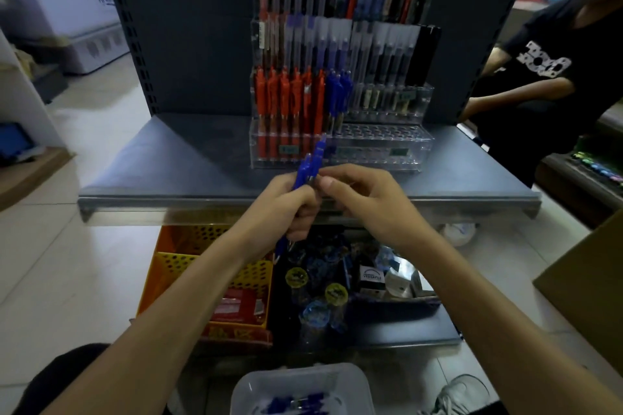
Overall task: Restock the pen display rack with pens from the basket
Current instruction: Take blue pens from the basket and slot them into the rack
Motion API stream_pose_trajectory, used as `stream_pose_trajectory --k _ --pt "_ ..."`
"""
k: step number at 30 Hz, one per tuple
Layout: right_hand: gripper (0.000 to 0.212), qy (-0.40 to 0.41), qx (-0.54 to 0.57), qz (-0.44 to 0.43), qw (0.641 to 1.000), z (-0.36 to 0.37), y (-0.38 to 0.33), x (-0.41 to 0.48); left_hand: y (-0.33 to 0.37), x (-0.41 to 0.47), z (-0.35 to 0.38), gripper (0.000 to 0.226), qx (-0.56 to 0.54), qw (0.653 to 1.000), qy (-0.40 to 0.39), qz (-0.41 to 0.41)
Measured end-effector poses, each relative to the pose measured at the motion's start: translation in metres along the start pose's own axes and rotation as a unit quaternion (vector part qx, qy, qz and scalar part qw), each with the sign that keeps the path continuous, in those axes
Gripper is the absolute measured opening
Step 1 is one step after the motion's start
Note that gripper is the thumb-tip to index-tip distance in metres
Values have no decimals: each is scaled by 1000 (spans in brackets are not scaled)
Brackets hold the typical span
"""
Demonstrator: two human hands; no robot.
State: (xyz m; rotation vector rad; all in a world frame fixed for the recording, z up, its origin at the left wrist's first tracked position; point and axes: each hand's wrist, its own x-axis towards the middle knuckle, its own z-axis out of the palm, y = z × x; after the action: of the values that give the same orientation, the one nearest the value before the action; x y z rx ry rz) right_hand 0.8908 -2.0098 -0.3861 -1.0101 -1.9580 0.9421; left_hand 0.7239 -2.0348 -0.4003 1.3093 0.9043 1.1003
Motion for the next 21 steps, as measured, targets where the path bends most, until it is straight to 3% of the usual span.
stream_pose_trajectory --k 5,10,17,21 --pt "20 -17 52 -6 998 3 7 -10 -3 -7 9 29 13 998 -53 -39" --pt "14 -29 -27 16 999 0 7 -6 -5 -8 5 33 123 987 -71 -70" --pt "5 99 82 55 990 -32 -19 25 -3 9 10 30 -22 995 0 -98" --pt "4 164 39 21 985 -50 -34 47 3 19 6 28 -55 996 31 -56"
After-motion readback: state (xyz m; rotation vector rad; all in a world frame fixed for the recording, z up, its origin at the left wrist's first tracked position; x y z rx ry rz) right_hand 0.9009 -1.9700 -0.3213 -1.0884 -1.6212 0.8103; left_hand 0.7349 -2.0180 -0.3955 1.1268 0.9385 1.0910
